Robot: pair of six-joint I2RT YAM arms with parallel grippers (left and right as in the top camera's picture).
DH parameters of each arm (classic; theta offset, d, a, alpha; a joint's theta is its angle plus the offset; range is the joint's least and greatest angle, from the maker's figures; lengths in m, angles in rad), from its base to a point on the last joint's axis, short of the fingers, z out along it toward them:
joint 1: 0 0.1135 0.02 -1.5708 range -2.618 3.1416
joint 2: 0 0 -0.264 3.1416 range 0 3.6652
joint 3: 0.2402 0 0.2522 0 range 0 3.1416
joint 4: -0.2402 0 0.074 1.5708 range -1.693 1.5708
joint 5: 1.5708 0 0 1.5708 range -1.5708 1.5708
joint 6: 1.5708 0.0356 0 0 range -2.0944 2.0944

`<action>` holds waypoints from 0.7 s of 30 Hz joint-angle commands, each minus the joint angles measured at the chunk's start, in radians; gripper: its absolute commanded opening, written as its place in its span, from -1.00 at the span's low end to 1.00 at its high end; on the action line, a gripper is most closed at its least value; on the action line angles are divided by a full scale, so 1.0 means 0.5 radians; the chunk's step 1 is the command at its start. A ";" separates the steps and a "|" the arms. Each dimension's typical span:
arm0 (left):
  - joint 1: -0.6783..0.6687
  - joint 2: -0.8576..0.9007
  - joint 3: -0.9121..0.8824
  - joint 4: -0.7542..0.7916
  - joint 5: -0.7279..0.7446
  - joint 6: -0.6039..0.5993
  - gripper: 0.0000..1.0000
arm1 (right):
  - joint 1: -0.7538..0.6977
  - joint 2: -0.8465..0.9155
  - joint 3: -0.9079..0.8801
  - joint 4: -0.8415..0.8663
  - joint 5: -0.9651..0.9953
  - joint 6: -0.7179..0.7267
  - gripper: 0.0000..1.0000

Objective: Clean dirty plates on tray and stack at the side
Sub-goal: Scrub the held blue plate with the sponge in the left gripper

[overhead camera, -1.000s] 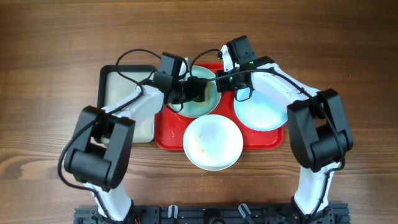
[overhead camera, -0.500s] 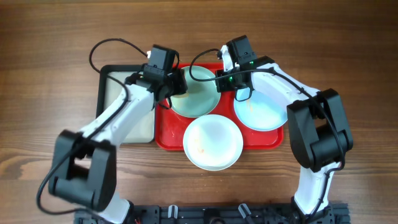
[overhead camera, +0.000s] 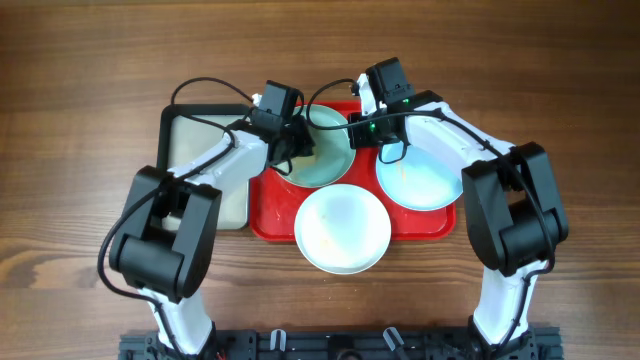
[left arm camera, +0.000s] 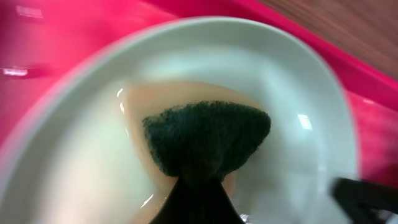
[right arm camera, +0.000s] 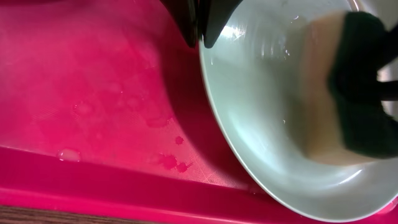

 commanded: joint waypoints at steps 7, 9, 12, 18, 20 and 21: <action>-0.117 0.094 -0.018 0.045 0.330 -0.082 -0.92 | 0.018 0.031 -0.002 0.008 -0.080 0.024 -0.91; -0.095 0.053 -0.006 0.075 0.401 -0.069 -0.92 | 0.018 0.031 -0.002 0.008 -0.079 0.024 -0.91; -0.045 -0.116 0.022 0.024 0.295 0.043 -0.92 | 0.018 0.031 -0.002 0.008 -0.079 0.023 -0.91; 0.171 -0.629 0.026 -0.391 -0.062 0.348 -0.92 | 0.018 0.031 -0.002 0.011 -0.079 0.024 -0.91; 0.285 -0.742 0.026 -0.579 -0.126 0.455 -0.92 | 0.018 0.031 -0.002 0.009 -0.079 0.023 -0.90; 0.344 -0.778 0.026 -0.680 -0.175 0.488 -0.92 | 0.018 0.031 -0.002 0.008 -0.078 0.023 -0.89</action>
